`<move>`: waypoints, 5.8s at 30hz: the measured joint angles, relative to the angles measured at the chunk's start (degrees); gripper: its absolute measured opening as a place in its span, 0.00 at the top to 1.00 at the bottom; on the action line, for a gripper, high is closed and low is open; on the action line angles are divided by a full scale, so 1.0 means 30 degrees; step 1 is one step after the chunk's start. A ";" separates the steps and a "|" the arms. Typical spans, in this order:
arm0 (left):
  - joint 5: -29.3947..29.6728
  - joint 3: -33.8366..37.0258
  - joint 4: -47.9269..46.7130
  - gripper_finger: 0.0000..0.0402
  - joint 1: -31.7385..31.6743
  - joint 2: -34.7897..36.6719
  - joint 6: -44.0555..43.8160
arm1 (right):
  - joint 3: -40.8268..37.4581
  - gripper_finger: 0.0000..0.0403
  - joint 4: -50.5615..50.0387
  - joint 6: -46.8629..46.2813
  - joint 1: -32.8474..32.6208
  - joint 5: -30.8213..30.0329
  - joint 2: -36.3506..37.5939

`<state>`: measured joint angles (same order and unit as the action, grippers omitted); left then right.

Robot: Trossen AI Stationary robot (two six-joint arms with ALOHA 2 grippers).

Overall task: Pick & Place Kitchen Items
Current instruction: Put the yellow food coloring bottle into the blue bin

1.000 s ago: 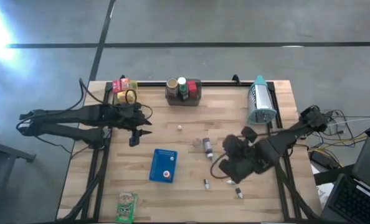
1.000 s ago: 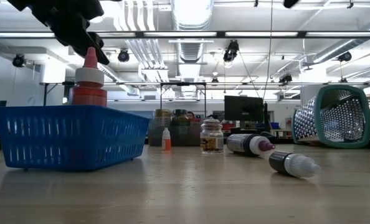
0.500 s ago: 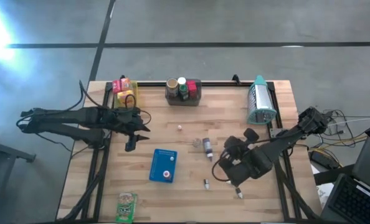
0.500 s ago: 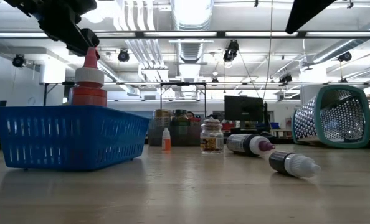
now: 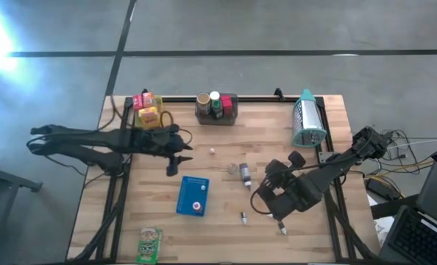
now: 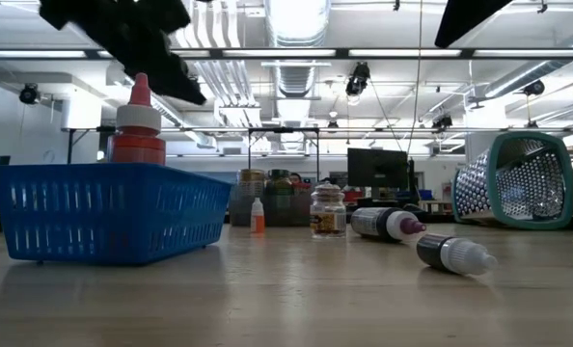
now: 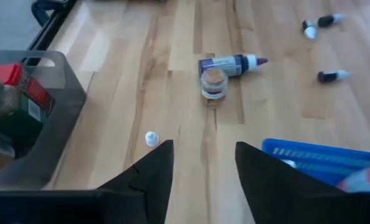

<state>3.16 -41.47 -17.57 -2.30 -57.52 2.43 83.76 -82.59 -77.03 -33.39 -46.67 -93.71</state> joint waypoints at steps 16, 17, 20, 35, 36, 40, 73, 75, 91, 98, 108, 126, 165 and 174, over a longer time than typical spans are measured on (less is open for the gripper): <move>-0.0153 -0.0714 0.2486 0.34 -0.0840 -0.5784 0.2353 | -0.1624 0.98 -0.2191 -0.4448 0.0007 -0.0783 0.1075; -0.0153 -0.0717 0.2733 0.35 -0.0995 -0.6066 0.2346 | -0.1840 0.98 -0.2193 -0.4687 0.0007 -0.0863 0.1133; -0.0290 -0.0714 0.3216 0.36 -0.1511 -0.6910 0.2108 | -0.2345 0.98 -0.2150 -0.5196 0.0007 -0.0868 0.1371; -0.1355 -0.0707 0.6658 0.36 -0.2929 -0.9903 0.1635 | -0.3115 0.98 -0.1620 -0.5050 0.0007 -0.0501 0.2499; -0.1355 -0.0707 0.6674 0.36 -0.3003 -1.0068 0.1635 | -0.3115 0.98 -0.1605 -0.4913 0.0007 -0.0503 0.2499; -0.1356 -0.0707 0.7030 0.36 -0.3314 -1.0659 0.1421 | -0.3136 0.98 -0.1618 -0.4855 0.0007 -0.0506 0.2492; -0.1275 -0.0751 0.8848 0.49 -0.3842 -1.2405 0.0178 | -0.4016 0.98 -0.1275 -0.5157 0.0008 -0.0994 0.2470; -0.1276 -0.0751 0.8862 0.53 -0.3842 -1.2405 0.0185 | -0.4044 0.98 -0.1264 -0.5190 0.0011 -0.0994 0.2463; -0.1691 -0.0751 0.8854 0.77 -0.3835 -1.2405 0.0185 | -0.4062 0.98 -0.1188 -0.5175 0.0007 -0.0986 0.2467; -0.1920 -0.0744 0.7991 0.81 -0.3835 -1.1605 0.0191 | -0.4062 0.98 -0.1180 -0.5117 0.0007 -0.0856 0.2463; -0.3426 -0.0780 0.4449 0.81 -0.3784 -0.6901 0.0004 | -0.4113 0.98 -0.1220 -0.5110 0.0007 -0.0790 0.2470; -0.4594 -0.0787 -0.1075 0.81 0.1594 -0.0480 -0.1788 | -0.4193 0.98 -0.1247 -0.5168 0.0029 -0.0870 0.2470; -0.0182 0.1526 0.5292 0.81 0.4814 -0.8310 -0.0106 | -0.4499 0.98 -0.0780 -0.4964 0.0007 -0.0768 0.2965; -0.0204 0.1690 0.5728 0.81 0.4790 -0.8494 0.0484 | -0.4507 0.98 -0.0771 -0.4971 0.0007 -0.0768 0.2965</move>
<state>2.55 -36.40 -0.39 12.07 -83.01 3.88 70.24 -84.90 -91.94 -33.36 -48.97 -84.82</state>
